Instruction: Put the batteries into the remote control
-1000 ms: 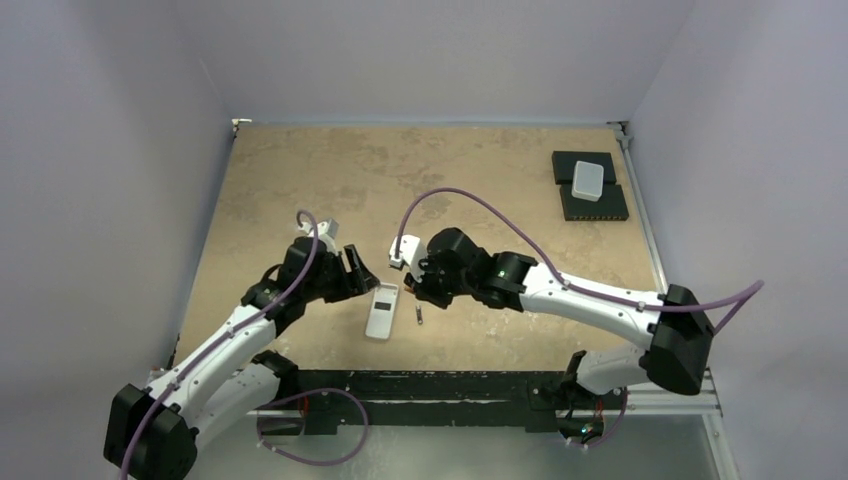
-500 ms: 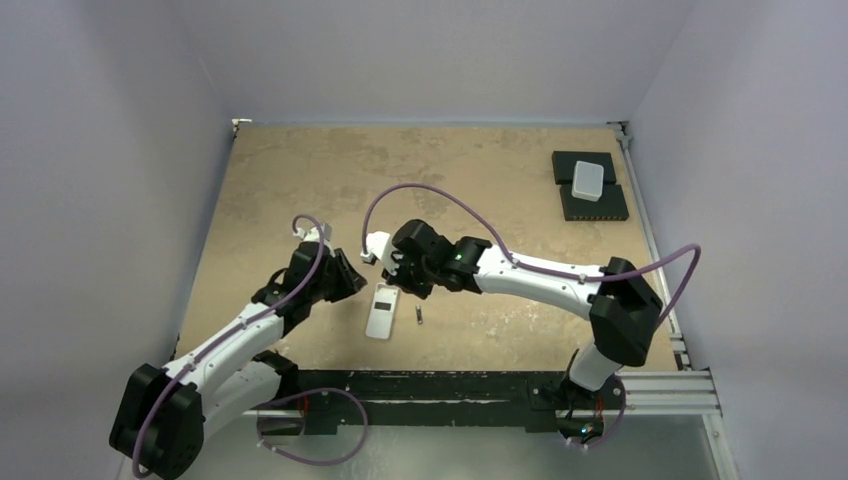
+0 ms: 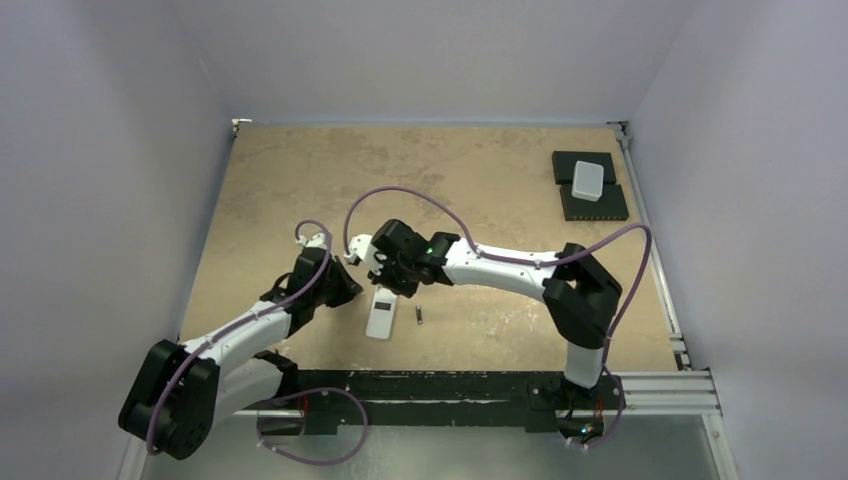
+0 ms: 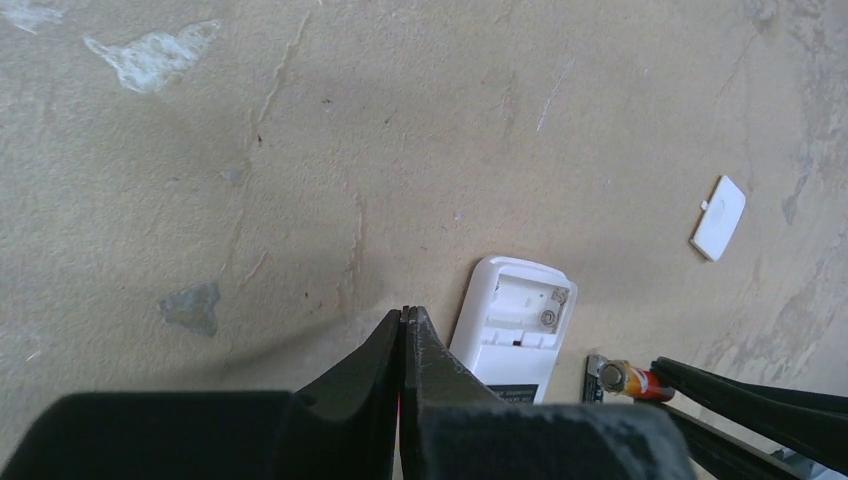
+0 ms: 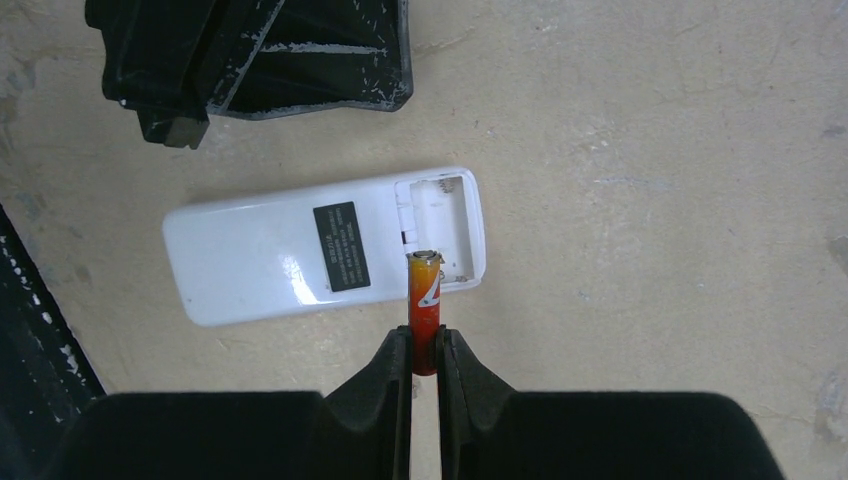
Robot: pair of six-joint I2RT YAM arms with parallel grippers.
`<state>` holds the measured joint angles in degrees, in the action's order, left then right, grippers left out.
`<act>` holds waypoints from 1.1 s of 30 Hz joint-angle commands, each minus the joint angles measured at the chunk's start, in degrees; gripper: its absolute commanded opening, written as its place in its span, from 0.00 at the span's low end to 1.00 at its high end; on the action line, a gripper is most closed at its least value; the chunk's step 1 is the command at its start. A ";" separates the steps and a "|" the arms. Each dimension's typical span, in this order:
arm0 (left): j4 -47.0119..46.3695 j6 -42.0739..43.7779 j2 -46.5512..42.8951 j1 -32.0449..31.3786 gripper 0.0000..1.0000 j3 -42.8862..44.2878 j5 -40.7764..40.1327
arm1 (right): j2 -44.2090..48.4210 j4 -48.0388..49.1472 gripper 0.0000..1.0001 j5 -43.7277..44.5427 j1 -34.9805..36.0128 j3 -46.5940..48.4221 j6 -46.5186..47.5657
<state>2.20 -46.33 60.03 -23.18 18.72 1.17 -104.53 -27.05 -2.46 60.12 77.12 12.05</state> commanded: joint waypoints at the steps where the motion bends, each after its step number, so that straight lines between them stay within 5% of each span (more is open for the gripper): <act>1: -8.30 0.63 2.99 0.84 0.00 -1.02 3.27 | -1.77 -2.37 0.00 0.41 0.26 3.85 0.60; 33: -11.57 0.46 5.94 2.43 0.00 -3.48 7.03 | -8.06 -3.58 0.01 1.33 -1.40 8.34 -0.54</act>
<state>-8.54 -46.35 66.94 -21.37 16.01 7.73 -111.53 -31.75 -0.95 59.16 82.48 11.77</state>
